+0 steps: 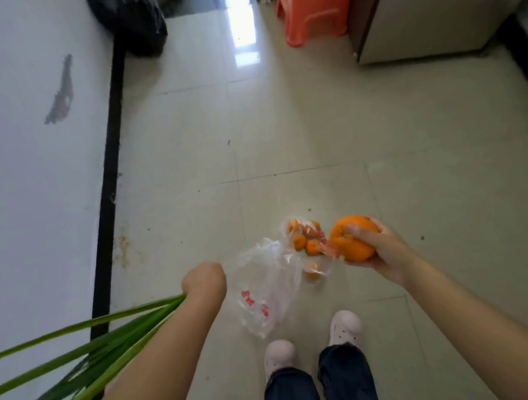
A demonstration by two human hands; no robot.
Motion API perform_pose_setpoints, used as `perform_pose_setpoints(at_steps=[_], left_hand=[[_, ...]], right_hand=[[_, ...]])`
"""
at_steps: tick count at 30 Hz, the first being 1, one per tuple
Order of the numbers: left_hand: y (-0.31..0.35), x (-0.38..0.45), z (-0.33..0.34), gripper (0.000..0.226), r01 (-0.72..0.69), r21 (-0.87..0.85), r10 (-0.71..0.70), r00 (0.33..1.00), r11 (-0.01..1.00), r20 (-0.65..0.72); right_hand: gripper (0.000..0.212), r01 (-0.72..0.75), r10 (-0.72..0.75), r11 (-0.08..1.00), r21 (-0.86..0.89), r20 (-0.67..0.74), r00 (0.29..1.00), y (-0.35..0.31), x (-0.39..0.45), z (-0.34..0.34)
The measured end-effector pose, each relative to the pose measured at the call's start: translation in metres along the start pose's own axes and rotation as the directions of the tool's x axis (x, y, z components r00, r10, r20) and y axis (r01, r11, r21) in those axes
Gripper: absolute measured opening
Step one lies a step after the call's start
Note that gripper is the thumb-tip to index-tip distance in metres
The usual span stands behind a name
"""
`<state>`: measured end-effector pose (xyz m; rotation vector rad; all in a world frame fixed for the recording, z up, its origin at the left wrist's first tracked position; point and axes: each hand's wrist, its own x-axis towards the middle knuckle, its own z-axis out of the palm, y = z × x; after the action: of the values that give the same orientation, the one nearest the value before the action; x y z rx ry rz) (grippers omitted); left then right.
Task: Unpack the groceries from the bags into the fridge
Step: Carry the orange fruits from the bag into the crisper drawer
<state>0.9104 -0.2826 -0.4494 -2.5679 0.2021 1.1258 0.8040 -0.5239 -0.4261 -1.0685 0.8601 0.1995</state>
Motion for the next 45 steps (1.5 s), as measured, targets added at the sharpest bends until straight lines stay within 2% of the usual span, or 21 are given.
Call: perform_pose_setpoints(at_steps=[2, 3, 4, 8, 10, 13, 15, 16, 20, 22, 24, 28, 31, 36, 40, 43, 45], left_hand=[[-0.005, -0.019, -0.015, 0.036, -0.033, -0.01, 0.033, 0.999, 0.999, -0.035], [-0.005, -0.029, -0.026, 0.035, -0.065, -0.028, 0.063, 0.995, 0.997, -0.076], [-0.003, -0.039, -0.037, 0.033, -0.104, -0.058, 0.096, 0.988, 0.993, -0.12], [0.019, -0.08, -0.095, 0.025, -0.293, -0.169, 0.239, 0.929, 0.941, -0.282], [0.039, -0.102, -0.128, 0.026, -0.4, -0.172, 0.321, 0.877, 0.9, -0.358], [0.076, -0.136, -0.175, 0.027, -0.517, -0.153, 0.41, 0.798, 0.842, -0.441], [0.106, -0.157, -0.207, 0.027, -0.572, -0.126, 0.453, 0.748, 0.81, -0.485], [0.123, -0.167, -0.223, 0.027, -0.598, -0.107, 0.475, 0.721, 0.794, -0.504], [0.204, -0.206, -0.288, 0.028, -0.675, -0.024, 0.539, 0.61, 0.737, -0.581], [0.25, -0.22, -0.322, 0.027, -0.701, 0.014, 0.556, 0.553, 0.713, -0.621], [0.297, -0.235, -0.356, 0.028, -0.709, 0.043, 0.554, 0.509, 0.704, -0.659], [0.377, -0.266, -0.42, 0.033, -0.751, 0.048, 0.538, 0.425, 0.659, -0.728], [0.425, -0.281, -0.465, 0.034, -0.782, -0.007, 0.462, 0.376, 0.624, -0.804], [0.485, -0.28, -0.55, 0.033, -0.802, -0.091, 0.327, 0.34, 0.59, -0.882], [0.523, -0.256, -0.633, 0.026, -0.844, -0.139, 0.23, 0.294, 0.518, -0.928], [0.549, -0.243, -0.705, 0.017, -0.875, -0.144, 0.222, 0.271, 0.463, -0.937], [0.567, -0.239, -0.756, 0.024, -0.894, -0.089, 0.258, 0.22, 0.439, -0.941]], right_hand=[[0.069, 0.021, -0.03, 0.992, 0.124, 0.07, 0.997, -0.011, -0.021, -0.001], [0.087, 0.026, -0.044, 0.98, 0.196, 0.088, 0.995, -0.014, -0.031, -0.002], [0.095, 0.038, -0.066, 0.965, 0.26, 0.101, 0.993, -0.018, -0.041, -0.003], [0.103, 0.116, -0.15, 0.922, 0.37, 0.063, 0.987, -0.041, -0.086, -0.012], [0.115, 0.169, -0.187, 0.92, 0.354, 0.016, 0.982, -0.06, -0.109, -0.021], [0.127, 0.306, -0.276, 0.909, 0.282, -0.14, 0.951, -0.1, -0.14, -0.042], [0.124, 0.406, -0.351, 0.895, 0.188, -0.267, 0.898, -0.133, -0.158, -0.062], [0.114, 0.447, -0.388, 0.883, 0.145, -0.312, 0.867, -0.151, -0.166, -0.074], [0.06, 0.574, -0.492, 0.806, 0.147, -0.373, 0.786, -0.228, -0.191, -0.135], [0.042, 0.618, -0.542, 0.783, 0.071, -0.407, 0.735, -0.266, -0.192, -0.179], [0.044, 0.64, -0.606, 0.767, -0.047, -0.378, 0.699, -0.307, -0.193, -0.225], [0.043, 0.65, -0.674, 0.735, -0.194, -0.307, 0.671, -0.388, -0.195, -0.302], [0.042, 0.665, -0.721, 0.693, -0.28, -0.28, 0.633, -0.45, -0.188, -0.342], [0.045, 0.691, -0.804, 0.593, -0.414, -0.252, 0.539, -0.553, -0.148, -0.379], [0.057, 0.709, -0.847, 0.528, -0.467, -0.233, 0.478, -0.642, -0.1, -0.396], [0.058, 0.731, -0.87, 0.49, -0.475, -0.217, 0.442, -0.715, -0.064, -0.406], [0.058, 0.734, -0.88, 0.473, -0.487, -0.228, 0.416, -0.765, -0.046, -0.414]])
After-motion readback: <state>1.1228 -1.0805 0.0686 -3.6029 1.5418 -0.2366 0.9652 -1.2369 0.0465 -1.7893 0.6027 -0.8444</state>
